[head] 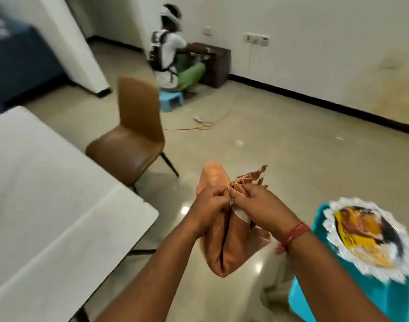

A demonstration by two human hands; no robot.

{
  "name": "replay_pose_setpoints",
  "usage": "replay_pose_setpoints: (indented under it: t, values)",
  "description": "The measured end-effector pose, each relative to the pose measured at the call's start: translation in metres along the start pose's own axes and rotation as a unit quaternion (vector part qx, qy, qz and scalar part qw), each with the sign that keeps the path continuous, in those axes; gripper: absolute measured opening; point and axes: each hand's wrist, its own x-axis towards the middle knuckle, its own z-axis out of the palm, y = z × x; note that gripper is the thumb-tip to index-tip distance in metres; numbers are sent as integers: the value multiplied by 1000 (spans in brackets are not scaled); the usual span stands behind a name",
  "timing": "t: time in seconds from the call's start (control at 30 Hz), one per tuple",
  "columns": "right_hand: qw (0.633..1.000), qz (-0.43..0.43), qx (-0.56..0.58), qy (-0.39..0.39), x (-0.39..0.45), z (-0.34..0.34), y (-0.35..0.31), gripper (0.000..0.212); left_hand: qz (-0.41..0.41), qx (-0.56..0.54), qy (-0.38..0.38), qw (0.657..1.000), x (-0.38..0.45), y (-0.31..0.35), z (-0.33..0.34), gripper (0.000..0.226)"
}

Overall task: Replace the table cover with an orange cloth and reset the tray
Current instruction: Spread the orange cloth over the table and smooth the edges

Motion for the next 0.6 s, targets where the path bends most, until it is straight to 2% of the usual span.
replay_pose_setpoints:
  t: [0.13, 0.27, 0.37, 0.5, 0.6]
  values:
    - [988, -107, -40, -99, 27, 51, -60, 13, -17, 6, 169, 985, -36, -2, -67, 46]
    - [960, -190, -68, -195, 35, 121, -115, 22, -32, -25, 334, 942, -85, -19, -124, 29]
    - [939, -240, -80, -234, 29, 177, -153, 22, -17, -73, 425, 902, -120, -33, -169, 29]
    - [918, -281, -67, -272, 28, 245, -191, 18, 8, -99, 488, 867, -159, -49, -227, 39]
    - [907, -299, -50, -294, 32, 305, -225, 17, 23, -107, 495, 862, -186, -57, -280, 45]
